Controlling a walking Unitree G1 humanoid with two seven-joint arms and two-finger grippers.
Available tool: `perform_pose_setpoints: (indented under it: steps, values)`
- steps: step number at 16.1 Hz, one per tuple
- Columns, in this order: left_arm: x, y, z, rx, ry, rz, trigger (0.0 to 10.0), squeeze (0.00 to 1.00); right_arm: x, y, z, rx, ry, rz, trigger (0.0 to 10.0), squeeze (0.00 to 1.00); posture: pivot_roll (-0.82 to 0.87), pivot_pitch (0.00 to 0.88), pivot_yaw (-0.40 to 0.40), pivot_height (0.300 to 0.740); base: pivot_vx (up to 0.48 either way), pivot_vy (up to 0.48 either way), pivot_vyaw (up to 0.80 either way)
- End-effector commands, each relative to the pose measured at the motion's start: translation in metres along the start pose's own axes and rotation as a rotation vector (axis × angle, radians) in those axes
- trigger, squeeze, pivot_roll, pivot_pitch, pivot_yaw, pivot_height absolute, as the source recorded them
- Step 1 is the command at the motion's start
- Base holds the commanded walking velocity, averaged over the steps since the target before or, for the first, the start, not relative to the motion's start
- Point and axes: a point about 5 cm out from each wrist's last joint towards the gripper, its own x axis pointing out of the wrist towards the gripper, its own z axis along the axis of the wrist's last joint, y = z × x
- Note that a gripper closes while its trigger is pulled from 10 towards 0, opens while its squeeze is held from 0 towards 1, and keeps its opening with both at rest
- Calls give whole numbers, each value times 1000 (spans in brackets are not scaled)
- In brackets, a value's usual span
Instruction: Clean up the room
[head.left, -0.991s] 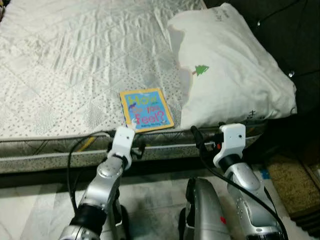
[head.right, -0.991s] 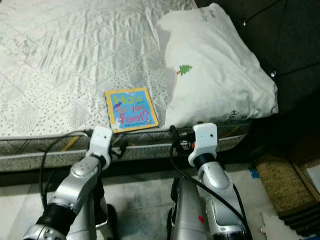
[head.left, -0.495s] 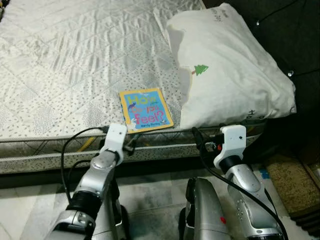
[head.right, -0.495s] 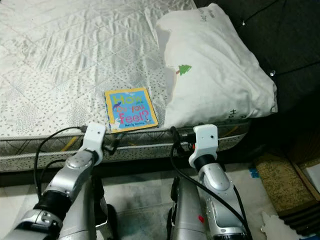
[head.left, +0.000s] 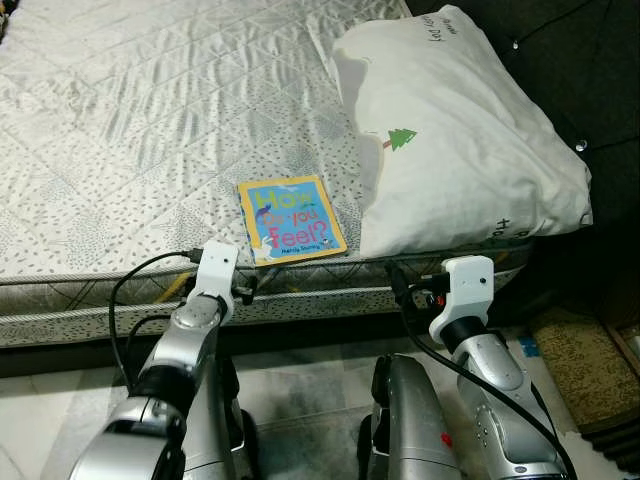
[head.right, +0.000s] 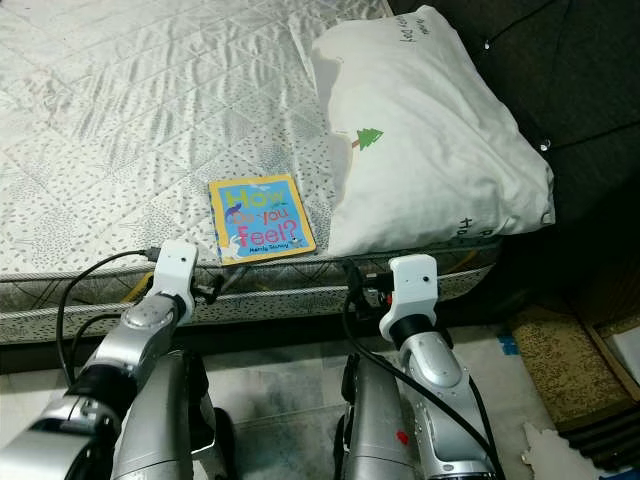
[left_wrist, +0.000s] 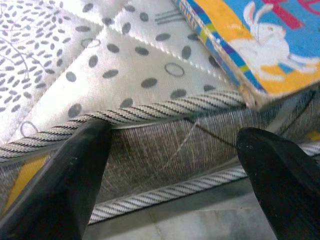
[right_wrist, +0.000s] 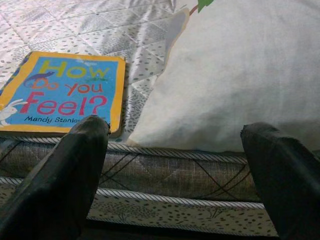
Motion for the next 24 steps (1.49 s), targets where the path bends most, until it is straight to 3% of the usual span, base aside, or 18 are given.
perform_pose_setpoints:
  steps: [1, 8, 13, 16, 18, 20, 24]
  values:
    - [1, -2, 3, 6, -14, -13, 10000, 0, -5, -5, -2, -8, 14, -21, 10000, 0, -79, 255, -41, 549, 0, 0, 0]
    - [5, -16, 7, 47, -23, -105, 10000, 0, -5, -5, -2, -11, 17, -19, 10000, 0, -83, 257, -44, 549, 0, 0, 0]
    - [8, 9, 25, 50, -71, -2, 10000, 0, -5, -5, -3, -13, 19, -20, 10000, 0, -82, 252, -46, 549, 0, 0, 0]
    - [8, 13, 28, 53, -92, 4, 10000, 0, -5, -5, -3, -14, 19, -18, 10000, 0, -82, 251, -47, 549, 0, 0, 0]
    - [8, 8, 31, 44, -115, -32, 10000, 0, -4, -5, -4, -15, 20, -16, 10000, 0, -78, 248, -48, 549, 0, 0, 0]
    - [8, -13, 27, 45, -114, -113, 10000, 0, -4, -5, -4, -16, 22, -13, 10000, 0, -78, 245, -48, 549, 0, 0, 0]
    - [7, -21, 16, 27, -85, -115, 10000, 0, -3, -5, -5, -18, 23, -11, 10000, 0, -79, 242, -48, 549, 0, 0, 0]
